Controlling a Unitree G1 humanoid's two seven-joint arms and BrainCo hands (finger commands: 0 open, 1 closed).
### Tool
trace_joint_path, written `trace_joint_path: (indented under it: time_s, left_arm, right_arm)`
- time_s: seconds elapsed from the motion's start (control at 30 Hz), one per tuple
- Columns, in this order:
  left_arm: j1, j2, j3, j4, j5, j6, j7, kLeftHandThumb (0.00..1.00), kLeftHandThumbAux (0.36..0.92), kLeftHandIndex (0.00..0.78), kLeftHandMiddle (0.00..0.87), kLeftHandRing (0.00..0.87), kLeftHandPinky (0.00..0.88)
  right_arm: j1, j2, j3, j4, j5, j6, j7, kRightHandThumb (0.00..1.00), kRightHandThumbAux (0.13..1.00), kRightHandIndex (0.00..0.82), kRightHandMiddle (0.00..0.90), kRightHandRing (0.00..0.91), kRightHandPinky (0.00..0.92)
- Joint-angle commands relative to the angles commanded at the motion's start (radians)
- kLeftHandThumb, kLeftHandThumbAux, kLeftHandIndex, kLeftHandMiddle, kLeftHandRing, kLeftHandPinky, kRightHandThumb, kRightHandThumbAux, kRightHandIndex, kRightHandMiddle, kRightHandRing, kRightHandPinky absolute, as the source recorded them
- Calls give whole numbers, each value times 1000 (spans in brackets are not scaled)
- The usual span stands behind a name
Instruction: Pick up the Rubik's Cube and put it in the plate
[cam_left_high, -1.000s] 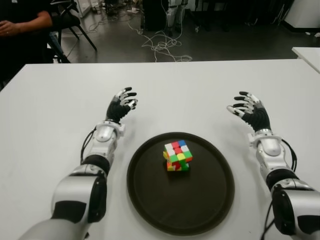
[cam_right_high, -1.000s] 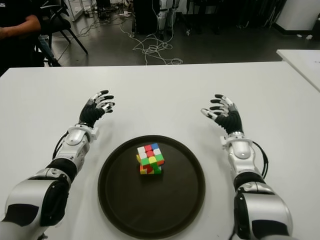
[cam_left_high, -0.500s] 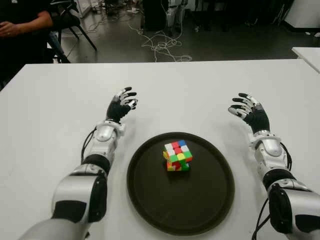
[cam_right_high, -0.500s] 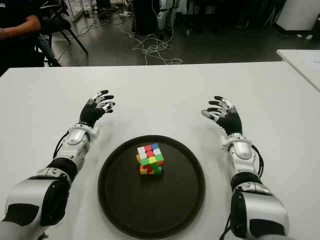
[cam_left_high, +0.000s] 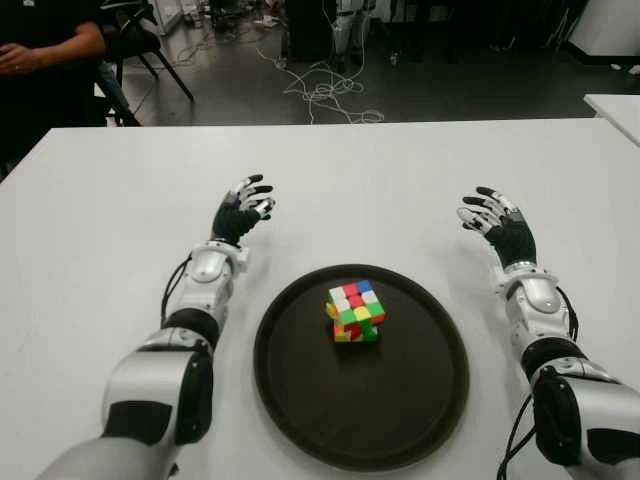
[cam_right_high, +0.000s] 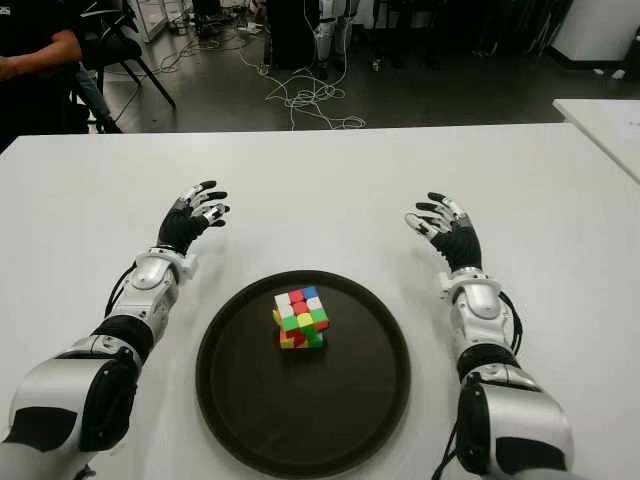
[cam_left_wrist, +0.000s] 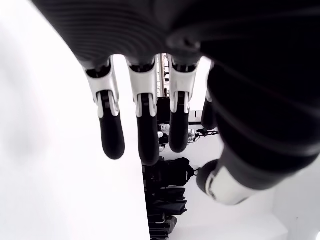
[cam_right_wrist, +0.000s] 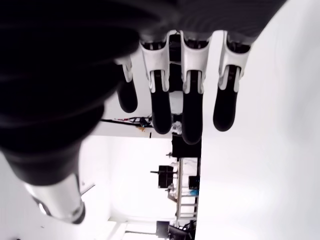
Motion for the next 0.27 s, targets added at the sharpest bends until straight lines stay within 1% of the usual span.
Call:
trace_joint_path:
  time_s: [0.27]
  left_arm:
    - [1, 5, -5, 1, 6, -1, -5, 179, 761, 189, 255, 285, 338]
  right_arm:
    - [-1, 0, 5, 2, -12, 1, -11, 62, 706, 228, 305, 329, 345]
